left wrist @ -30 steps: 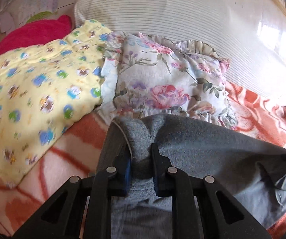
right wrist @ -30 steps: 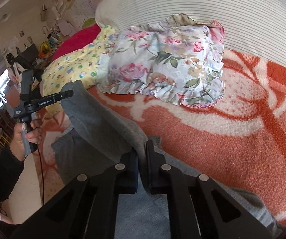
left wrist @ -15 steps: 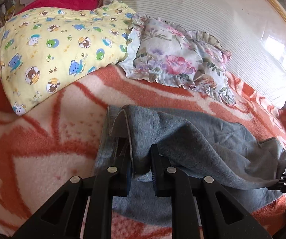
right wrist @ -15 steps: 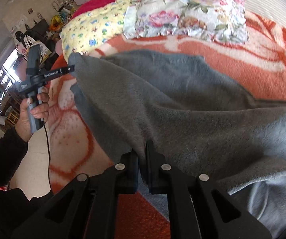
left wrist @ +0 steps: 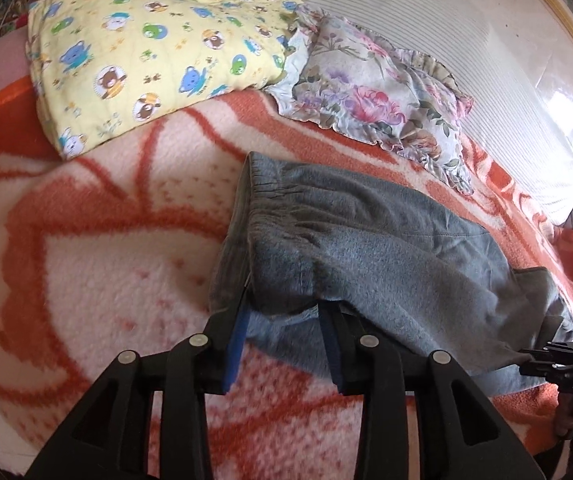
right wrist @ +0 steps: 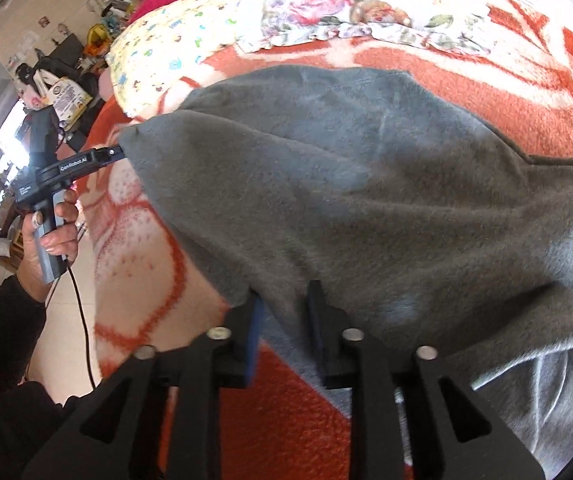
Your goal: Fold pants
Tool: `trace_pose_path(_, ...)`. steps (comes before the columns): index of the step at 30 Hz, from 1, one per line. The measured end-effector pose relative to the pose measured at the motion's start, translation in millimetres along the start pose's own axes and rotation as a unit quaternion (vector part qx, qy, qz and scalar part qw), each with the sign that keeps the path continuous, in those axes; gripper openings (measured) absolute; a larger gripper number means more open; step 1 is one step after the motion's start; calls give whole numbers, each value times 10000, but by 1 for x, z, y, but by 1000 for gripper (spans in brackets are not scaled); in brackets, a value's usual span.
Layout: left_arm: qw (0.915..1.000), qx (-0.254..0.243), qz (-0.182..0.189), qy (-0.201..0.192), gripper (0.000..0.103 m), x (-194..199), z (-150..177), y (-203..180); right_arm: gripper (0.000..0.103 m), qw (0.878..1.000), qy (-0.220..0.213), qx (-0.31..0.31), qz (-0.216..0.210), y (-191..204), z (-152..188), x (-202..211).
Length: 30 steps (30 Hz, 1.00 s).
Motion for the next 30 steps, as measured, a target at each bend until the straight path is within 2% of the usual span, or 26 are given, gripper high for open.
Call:
trace_pose_path(2,9999,142,-31,7,37,9,2,5,53,9999,-24,31,-125,9,-1,2)
trace_pose_path(4,9995,309,-98,64,42,14,4,11,55,9996,-116,99,-220,18,-5,6)
trace_pose_path(8,9964,797,-156,230,52,16,3,15,55,9993,-350,158,-23,16,-26,8)
trace_pose_path(10,9929,1146,-128,306,60,14,-1,12,55,9986,-478,21,204,2,-43,5)
trace_pose_path(12,9897,1398,-135,293,62,11,-7,7,55,9966,-577,-236,535,-18,-64,0)
trace_pose_path(15,9909,1170,-632,193,66,3,-14,5,55,9905,-851,-587,905,-43,-97,-4)
trace_pose_path(18,9875,1030,-1140,365,66,-11,-2,16,55,9842,-1035,-950,1081,-65,-129,-17)
trace_pose_path(22,9825,1215,-1178,777,67,-27,32,33,55,9793,-897,-1275,1288,-98,-154,-48)
trace_pose_path(24,9854,1135,-1087,650,68,-26,35,33,55,9789,-696,-1354,1361,-111,-154,-65)
trace_pose_path(27,9851,1168,-1073,660,73,-28,33,32,55,9812,-373,-1406,1265,-120,-147,-94)
trace_pose_path(28,9849,1184,-1085,650,73,-30,31,32,54,9823,-386,-1340,1251,-119,-146,-98)
trace_pose_path(30,9862,1070,-1125,571,71,-34,26,30,35,9852,-517,-1156,1158,-111,-148,-101)
Point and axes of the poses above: each gripper's, at about its wrist camera, not at the fingertips, and x roughly against the way its jaws point, y to its left, z to its underside, the point moved 10 cm from there along -x, roughly the way its jaws point, and after that the axes turned 12 degrees about -y, right-handed, at the moved point
